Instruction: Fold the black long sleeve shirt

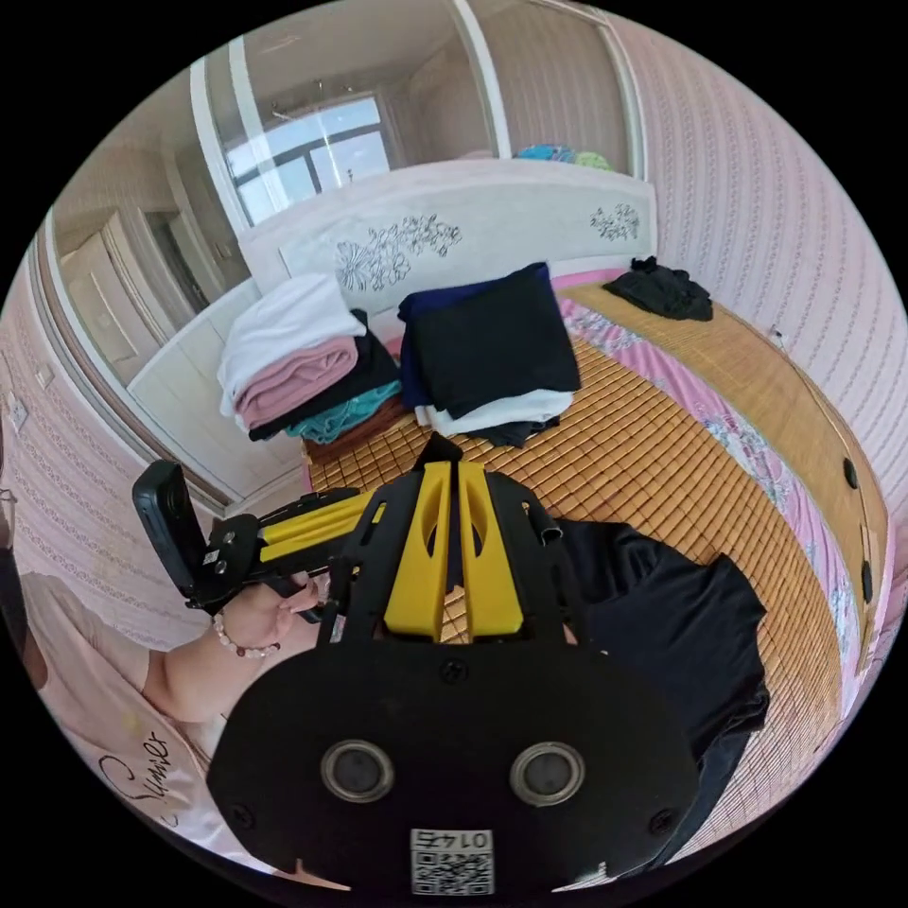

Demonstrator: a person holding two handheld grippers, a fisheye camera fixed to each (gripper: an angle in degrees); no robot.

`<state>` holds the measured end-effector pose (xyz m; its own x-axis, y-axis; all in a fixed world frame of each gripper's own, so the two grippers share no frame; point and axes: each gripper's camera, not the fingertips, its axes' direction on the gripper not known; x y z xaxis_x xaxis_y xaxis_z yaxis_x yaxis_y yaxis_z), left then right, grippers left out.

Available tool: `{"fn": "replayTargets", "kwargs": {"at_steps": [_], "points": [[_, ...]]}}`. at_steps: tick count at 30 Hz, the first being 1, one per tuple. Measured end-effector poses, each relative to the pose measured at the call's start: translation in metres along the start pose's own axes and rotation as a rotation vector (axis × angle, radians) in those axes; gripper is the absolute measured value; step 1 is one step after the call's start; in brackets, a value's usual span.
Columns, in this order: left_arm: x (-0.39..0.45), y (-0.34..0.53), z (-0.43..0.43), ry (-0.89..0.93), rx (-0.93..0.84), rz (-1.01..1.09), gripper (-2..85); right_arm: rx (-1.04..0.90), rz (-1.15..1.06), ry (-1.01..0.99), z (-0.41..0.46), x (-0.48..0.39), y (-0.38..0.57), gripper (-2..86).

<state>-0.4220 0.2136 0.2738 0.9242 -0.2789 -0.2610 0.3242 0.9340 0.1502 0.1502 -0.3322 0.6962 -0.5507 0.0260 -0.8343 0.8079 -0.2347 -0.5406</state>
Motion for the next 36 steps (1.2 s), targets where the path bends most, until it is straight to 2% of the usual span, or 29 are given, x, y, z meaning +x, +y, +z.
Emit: {"fn": "replayTargets", "kwargs": {"at_steps": [3,6,7,8,10,12,14,16,20,23,26,32,36], "points": [[0.069,-0.029,0.005,0.162,0.059,0.127,-0.9,0.164,0.039,0.097,-0.099,0.031,0.031,-0.5],[0.147,-0.029,0.01,0.424,0.08,0.257,-0.5,0.259,0.114,0.211,-0.189,0.054,0.092,-0.4],[0.178,-0.019,0.017,0.568,0.041,0.303,-0.1,0.26,0.137,0.231,-0.203,0.058,0.107,-0.4],[0.206,-0.003,0.029,0.703,-0.028,0.342,0.4,0.24,0.204,0.277,-0.224,0.067,0.14,-0.3],[0.242,0.032,0.055,0.829,-0.17,0.364,2.4,0.146,0.346,0.367,-0.237,0.084,0.195,-0.2],[0.272,0.073,0.084,0.885,-0.349,0.418,4.8,-0.036,0.579,0.454,-0.23,0.114,0.279,0.2],[0.291,0.121,0.111,0.87,-0.532,0.449,5.5,-0.149,0.728,0.421,-0.213,0.132,0.338,0.4],[0.292,0.146,0.121,0.854,-0.605,0.474,5.5,-0.244,0.831,0.43,-0.201,0.142,0.383,0.6],[0.265,0.17,0.142,0.596,-0.667,0.545,5.2,-0.227,0.873,0.406,-0.201,0.153,0.408,1.4],[0.238,0.16,0.165,0.394,-0.643,0.547,5.1,-0.22,0.734,0.42,-0.193,0.167,0.373,2.6],[0.224,0.142,0.193,0.251,-0.607,0.547,5.0,-0.167,0.561,0.348,-0.174,0.188,0.31,5.2],[0.234,0.123,0.253,0.115,-0.527,0.577,5.4,-0.116,0.286,0.21,-0.109,0.226,0.169,9.9],[0.245,0.13,0.295,0.094,-0.575,0.616,6.2,-0.163,0.291,0.163,-0.061,0.262,0.103,13.2]]}}
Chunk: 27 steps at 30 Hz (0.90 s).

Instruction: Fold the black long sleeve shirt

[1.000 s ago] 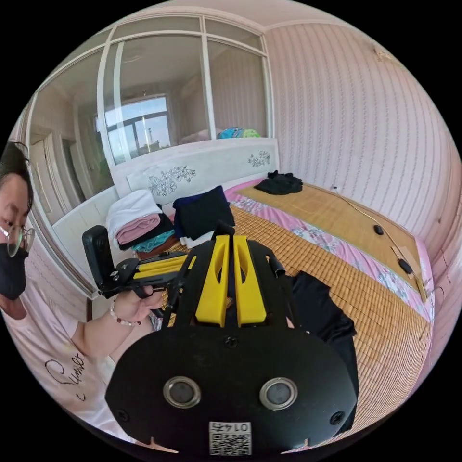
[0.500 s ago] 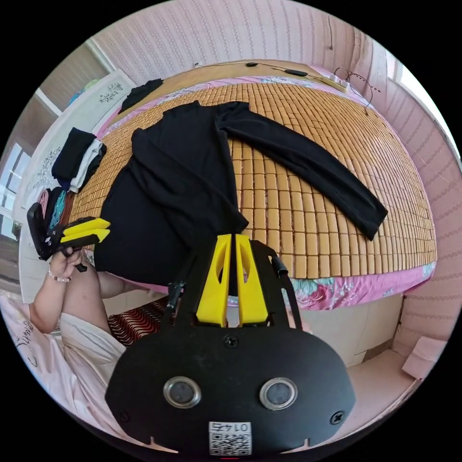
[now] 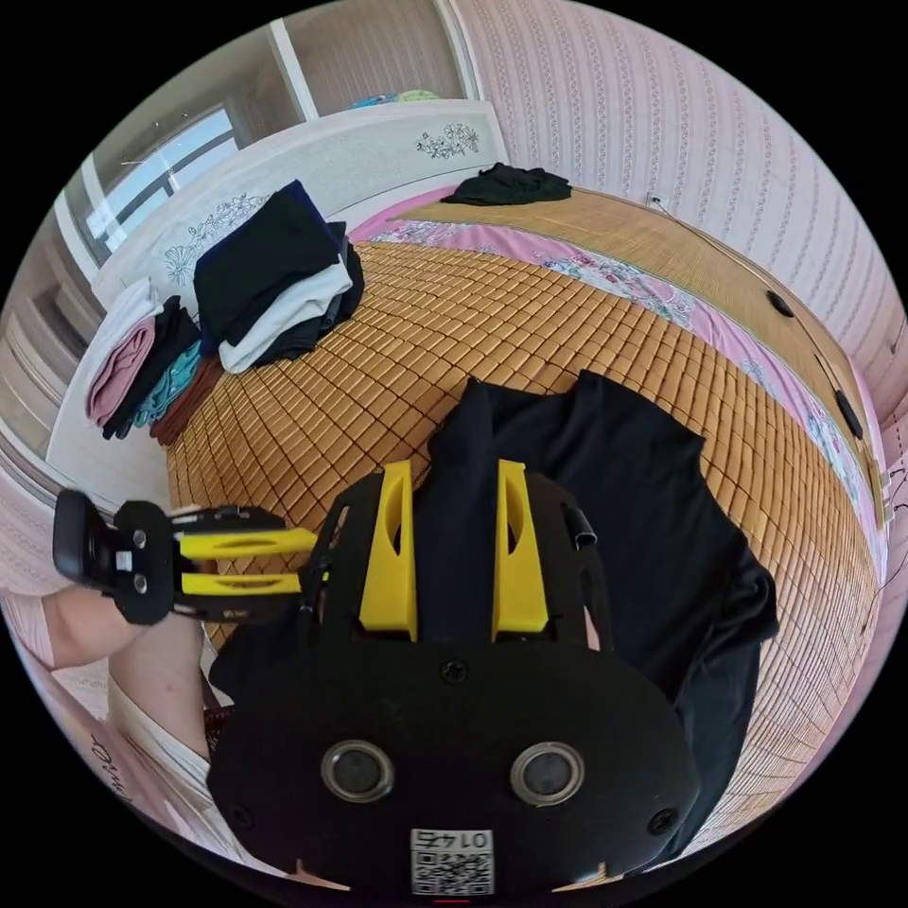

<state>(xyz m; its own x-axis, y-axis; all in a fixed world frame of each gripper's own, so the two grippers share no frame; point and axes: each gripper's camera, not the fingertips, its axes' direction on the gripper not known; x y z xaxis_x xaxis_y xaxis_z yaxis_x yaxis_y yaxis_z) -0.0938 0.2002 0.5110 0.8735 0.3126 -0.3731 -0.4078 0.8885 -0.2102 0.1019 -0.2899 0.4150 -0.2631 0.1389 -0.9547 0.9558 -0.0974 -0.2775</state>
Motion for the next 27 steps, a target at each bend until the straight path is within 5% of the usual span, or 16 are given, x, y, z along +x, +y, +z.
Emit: {"fn": "replayTargets", "kwargs": {"at_steps": [11,19,27], "points": [[-0.028,-0.022,0.08,0.194,-0.035,-0.106,-0.5,-0.097,0.013,0.115,0.027,0.008,-0.056,1.2],[-0.049,-0.001,0.114,0.212,0.009,-0.295,-0.5,-0.098,0.071,0.042,-0.001,0.042,-0.055,7.2],[-0.034,-0.005,0.122,0.135,0.028,-0.331,4.8,0.114,0.114,0.06,-0.153,0.074,0.085,7.1]]}}
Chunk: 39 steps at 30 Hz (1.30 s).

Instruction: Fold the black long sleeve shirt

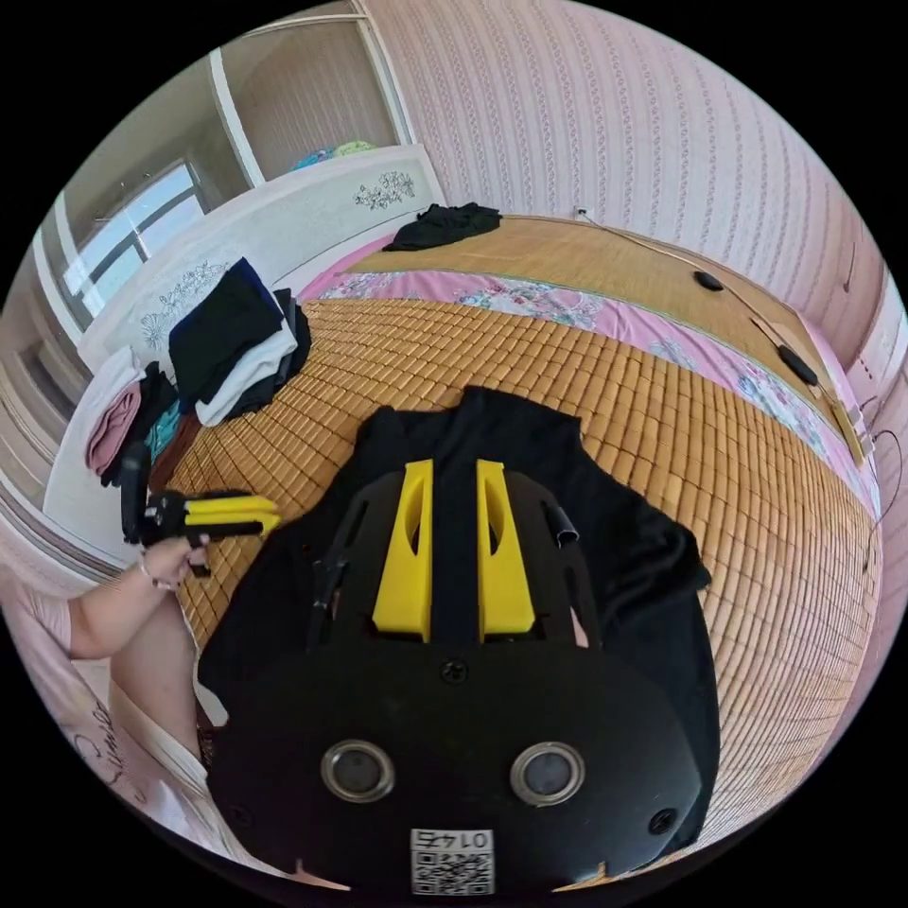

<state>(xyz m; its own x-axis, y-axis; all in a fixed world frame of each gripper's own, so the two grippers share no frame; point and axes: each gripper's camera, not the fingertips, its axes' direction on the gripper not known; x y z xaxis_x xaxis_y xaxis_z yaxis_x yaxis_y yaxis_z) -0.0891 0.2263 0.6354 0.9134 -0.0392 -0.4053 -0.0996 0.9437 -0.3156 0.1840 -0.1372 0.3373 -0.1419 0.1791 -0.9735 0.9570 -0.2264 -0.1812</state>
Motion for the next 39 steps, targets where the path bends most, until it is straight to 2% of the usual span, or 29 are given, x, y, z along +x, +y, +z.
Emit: {"fn": "replayTargets", "kwargs": {"at_steps": [3,6,9,13,16,20,25,30,39], "points": [[0.032,0.01,-0.011,-0.059,0.026,0.095,4.4,-0.113,0.028,0.101,-0.041,0.008,0.093,6.7],[0.091,0.025,-0.002,0.062,-0.026,0.232,4.1,-0.206,0.117,0.143,-0.067,0.011,0.181,6.5],[0.178,0.044,0.024,0.223,-0.112,0.383,4.8,-0.21,0.182,0.073,-0.085,0.013,0.238,6.0],[0.296,0.063,0.07,0.337,-0.185,0.579,6.2,-0.2,0.123,0.044,-0.097,0.017,0.259,3.8],[0.351,0.069,0.104,0.285,-0.238,0.659,7.1,-0.156,0.033,-0.028,-0.109,0.018,0.268,2.8],[0.393,0.082,0.152,0.131,-0.329,0.711,6.3,-0.154,-0.01,0.019,-0.12,0.009,0.291,1.3],[0.419,0.089,0.168,0.108,-0.339,0.739,0.1,-0.136,-0.074,0.062,-0.137,-0.001,0.306,0.1],[0.447,0.105,0.194,0.026,-0.388,0.802,-0.8,-0.117,-0.104,0.052,-0.156,-0.002,0.32,-0.2],[0.499,0.133,0.23,-0.092,-0.317,0.884,-0.9,-0.105,-0.175,0.133,-0.184,-0.012,0.338,-0.4]]}}
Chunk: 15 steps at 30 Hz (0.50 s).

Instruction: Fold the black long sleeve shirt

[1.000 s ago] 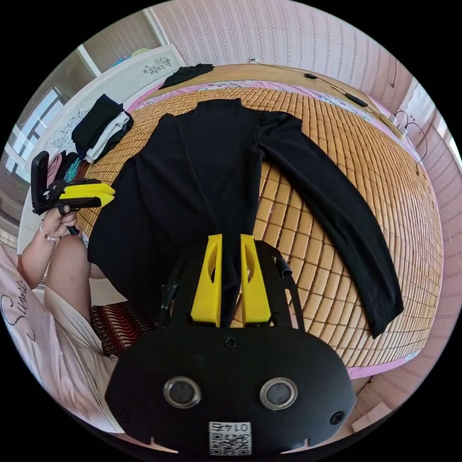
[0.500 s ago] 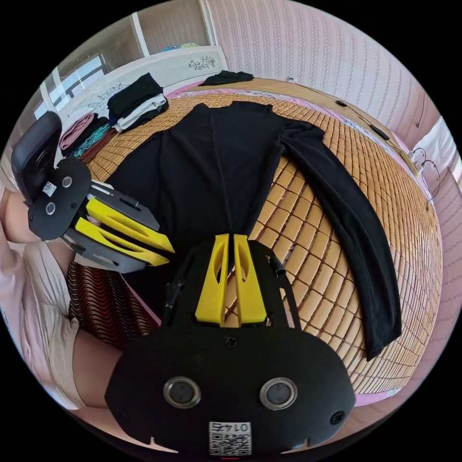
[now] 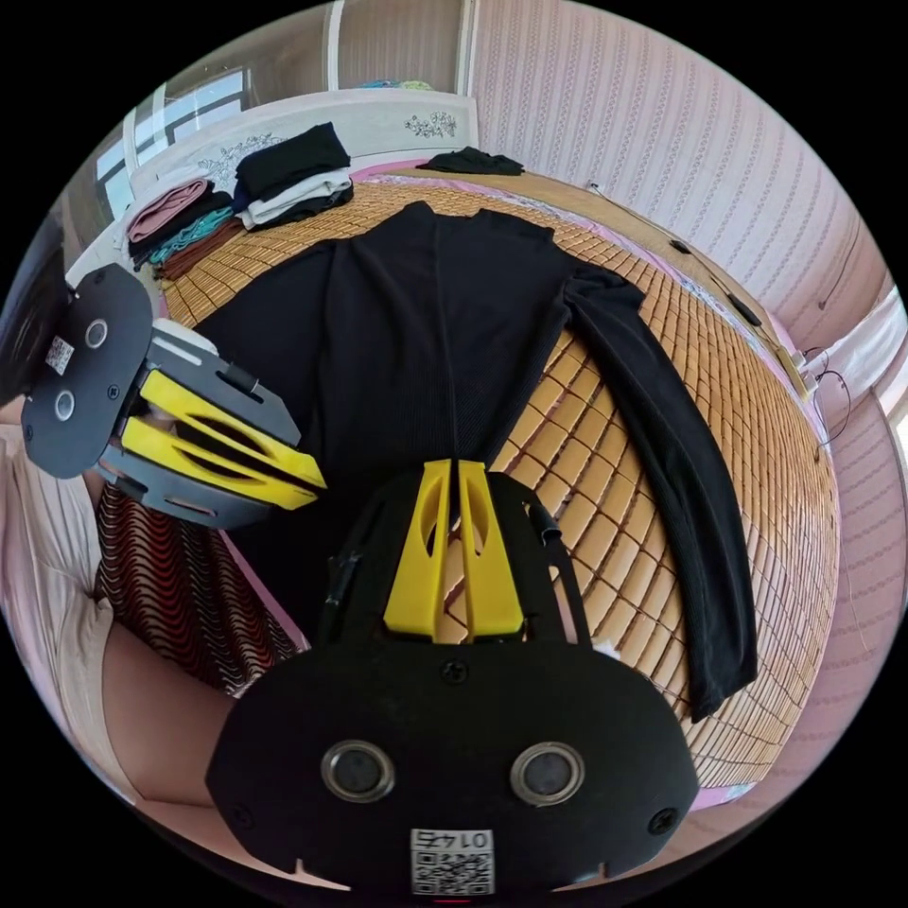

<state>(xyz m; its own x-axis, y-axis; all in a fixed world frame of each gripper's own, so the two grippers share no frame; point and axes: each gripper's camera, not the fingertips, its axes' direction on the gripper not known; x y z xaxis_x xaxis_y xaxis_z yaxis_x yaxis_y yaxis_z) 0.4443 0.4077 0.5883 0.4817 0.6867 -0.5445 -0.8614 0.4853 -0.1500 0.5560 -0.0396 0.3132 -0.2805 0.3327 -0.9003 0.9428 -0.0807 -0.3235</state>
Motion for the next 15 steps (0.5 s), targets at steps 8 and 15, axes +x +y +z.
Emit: {"fn": "replayTargets", "kwargs": {"at_steps": [8,15], "points": [[0.016,-0.032,0.017,0.015,-0.021,-0.071,-0.7,0.016,0.042,-0.061,-0.026,0.021,0.018,-0.4],[0.036,-0.048,0.044,0.007,-0.028,-0.062,-0.5,0.027,0.064,-0.124,-0.043,0.044,0.035,-0.3]]}}
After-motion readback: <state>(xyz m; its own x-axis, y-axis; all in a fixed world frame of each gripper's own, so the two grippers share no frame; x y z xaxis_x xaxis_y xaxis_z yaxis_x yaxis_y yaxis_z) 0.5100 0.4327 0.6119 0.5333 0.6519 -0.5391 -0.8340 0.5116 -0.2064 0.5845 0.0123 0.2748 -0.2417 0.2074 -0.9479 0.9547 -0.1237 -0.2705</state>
